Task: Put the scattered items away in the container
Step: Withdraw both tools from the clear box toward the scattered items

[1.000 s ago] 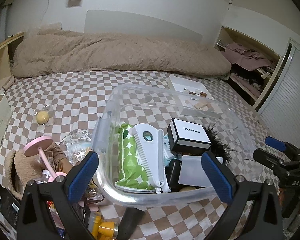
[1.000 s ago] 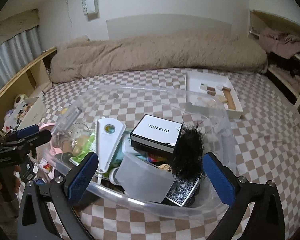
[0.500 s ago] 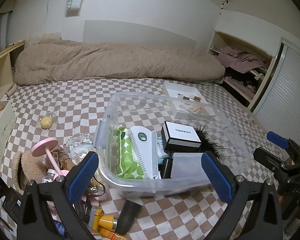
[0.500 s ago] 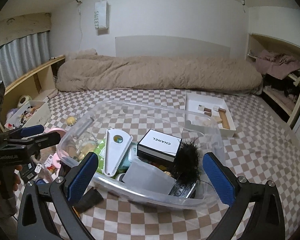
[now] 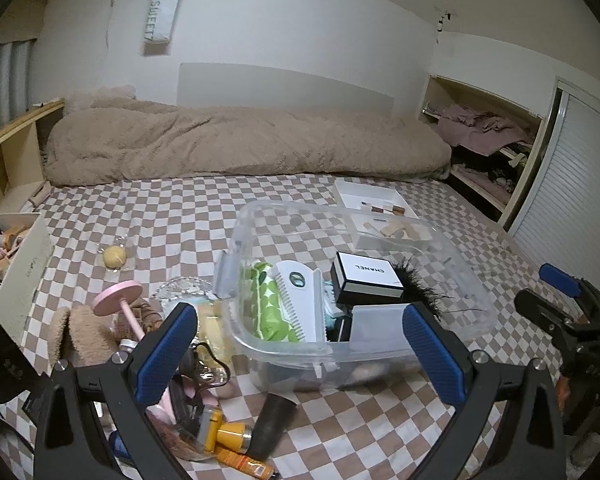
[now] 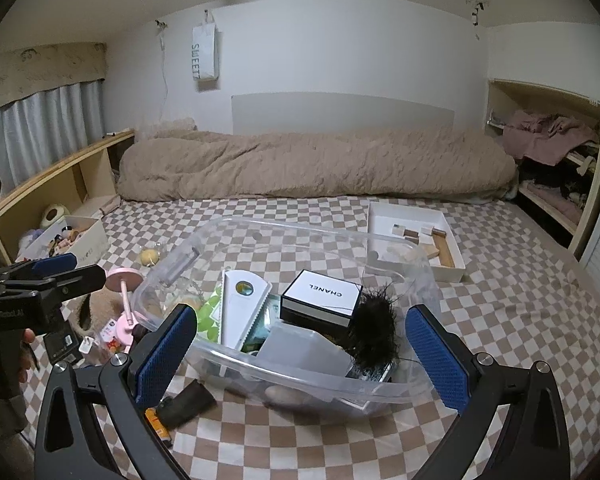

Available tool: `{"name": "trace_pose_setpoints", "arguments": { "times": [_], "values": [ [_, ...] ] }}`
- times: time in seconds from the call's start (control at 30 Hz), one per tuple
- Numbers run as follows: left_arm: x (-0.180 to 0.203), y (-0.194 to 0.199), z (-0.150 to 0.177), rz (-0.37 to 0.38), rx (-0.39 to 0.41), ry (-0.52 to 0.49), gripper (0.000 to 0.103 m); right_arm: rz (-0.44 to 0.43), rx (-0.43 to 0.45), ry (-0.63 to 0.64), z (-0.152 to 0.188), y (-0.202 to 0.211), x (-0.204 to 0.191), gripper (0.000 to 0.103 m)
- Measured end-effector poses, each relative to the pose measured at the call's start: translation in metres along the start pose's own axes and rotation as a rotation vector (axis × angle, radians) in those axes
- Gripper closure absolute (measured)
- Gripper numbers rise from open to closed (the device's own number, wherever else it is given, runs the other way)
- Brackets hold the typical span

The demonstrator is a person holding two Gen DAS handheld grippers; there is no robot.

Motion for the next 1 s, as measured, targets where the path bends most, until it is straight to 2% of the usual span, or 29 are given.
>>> {"name": "trace_pose_setpoints", "arguments": {
  "times": [0.47,0.7,1.0],
  "values": [
    [-0.024,0.031,0.010,-0.066,0.043,0.015,0.000,-0.006,0.087,0.045,0.007,0.025,-0.022,0.000],
    [-0.045,0.051,0.013,-0.087,0.085,0.070,0.000,-0.022,0.143,0.072,0.006,0.037,-0.036,0.000],
    [-0.074,0.082,0.018,-0.195,0.162,0.065,0.000,-0.080,0.159,0.104,0.013,0.034,-0.064,0.000]
  ]
}}
Point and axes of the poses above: each gripper's, at about its wrist camera, not at the fingertips, and y roughly against the way its jaws point, x to its right, z to its underside, the point moved 4 cm from there along -y, roughly the way its jaws point, and after that the axes turned 13 degrees about -z, right-handed, at the moved point
